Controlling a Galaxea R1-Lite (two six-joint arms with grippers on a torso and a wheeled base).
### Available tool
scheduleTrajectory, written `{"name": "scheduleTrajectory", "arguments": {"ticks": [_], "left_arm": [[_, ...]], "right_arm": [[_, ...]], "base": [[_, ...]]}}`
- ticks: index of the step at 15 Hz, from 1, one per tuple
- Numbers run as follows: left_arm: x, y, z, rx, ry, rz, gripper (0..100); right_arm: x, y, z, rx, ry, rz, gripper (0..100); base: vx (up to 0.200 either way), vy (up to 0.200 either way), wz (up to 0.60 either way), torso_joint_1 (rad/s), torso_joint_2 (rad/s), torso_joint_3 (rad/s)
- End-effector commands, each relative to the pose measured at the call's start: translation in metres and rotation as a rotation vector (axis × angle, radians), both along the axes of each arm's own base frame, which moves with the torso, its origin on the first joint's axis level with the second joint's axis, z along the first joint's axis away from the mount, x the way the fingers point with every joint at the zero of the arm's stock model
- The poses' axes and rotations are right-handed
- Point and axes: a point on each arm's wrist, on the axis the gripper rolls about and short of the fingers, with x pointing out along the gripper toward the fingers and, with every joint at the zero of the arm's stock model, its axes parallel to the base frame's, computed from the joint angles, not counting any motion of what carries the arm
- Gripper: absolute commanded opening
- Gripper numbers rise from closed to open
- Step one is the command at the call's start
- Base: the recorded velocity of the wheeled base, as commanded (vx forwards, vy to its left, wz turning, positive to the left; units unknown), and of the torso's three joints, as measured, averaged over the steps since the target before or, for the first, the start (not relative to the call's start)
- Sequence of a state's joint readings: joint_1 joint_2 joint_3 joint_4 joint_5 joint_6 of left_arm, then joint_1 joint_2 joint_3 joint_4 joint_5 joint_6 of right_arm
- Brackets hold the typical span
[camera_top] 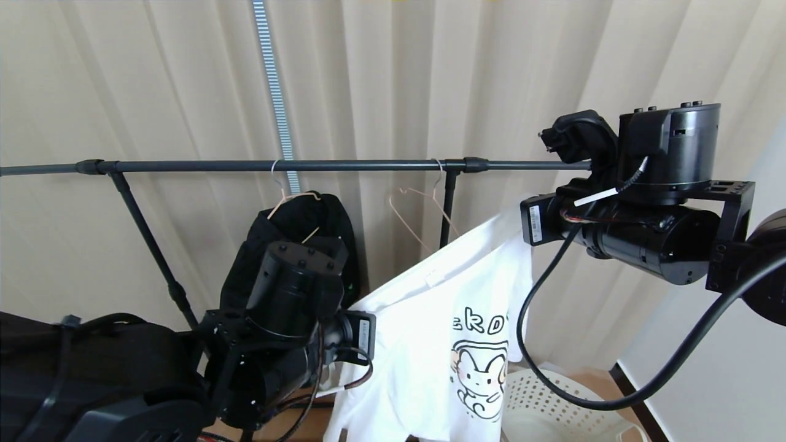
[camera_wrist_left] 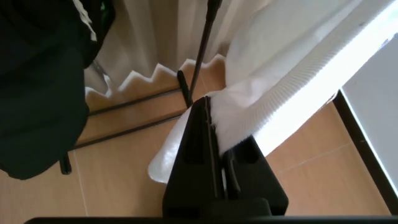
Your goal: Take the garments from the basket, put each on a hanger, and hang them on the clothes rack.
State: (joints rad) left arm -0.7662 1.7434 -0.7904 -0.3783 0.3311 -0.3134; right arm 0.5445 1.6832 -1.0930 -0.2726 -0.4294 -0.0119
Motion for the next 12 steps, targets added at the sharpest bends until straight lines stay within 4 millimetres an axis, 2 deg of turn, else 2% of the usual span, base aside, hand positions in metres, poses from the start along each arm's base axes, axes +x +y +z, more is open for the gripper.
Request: {"name": "scheduleTrajectory", "arguments": {"ticks": [1, 4, 8, 10, 12], "left_arm": [[-0.001, 0.014, 0.018, -0.028, -0.049, 0.013, 0], [-0.005, 0.021, 0.030, -0.035, -0.086, 0.006, 0], [0.007, 0.031, 0.029, -0.008, -0.089, 0.014, 0], [0.012, 0.028, 0.024, 0.007, -0.076, 0.002, 0], [0.022, 0.029, 0.021, 0.028, -0.075, 0.012, 0]], "right_arm": [[0.000, -0.007, -0.003, -0.027, 0.010, -0.015, 0], [-0.001, -0.011, -0.005, -0.065, 0.011, -0.038, 0], [0.008, -0.015, -0.014, -0.107, 0.035, -0.051, 0], [0.005, -0.016, -0.011, -0.122, 0.028, -0.047, 0], [-0.007, -0.023, -0.009, -0.130, 0.034, -0.046, 0]], "base": [[0.000, 0.000, 0.00, 0.000, 0.00, 0.000], [0.000, 0.000, 0.00, 0.000, 0.00, 0.000], [0.000, 0.000, 0.00, 0.000, 0.00, 0.000], [0.000, 0.000, 0.00, 0.000, 0.00, 0.000], [0.000, 0.000, 0.00, 0.000, 0.00, 0.000]]}}
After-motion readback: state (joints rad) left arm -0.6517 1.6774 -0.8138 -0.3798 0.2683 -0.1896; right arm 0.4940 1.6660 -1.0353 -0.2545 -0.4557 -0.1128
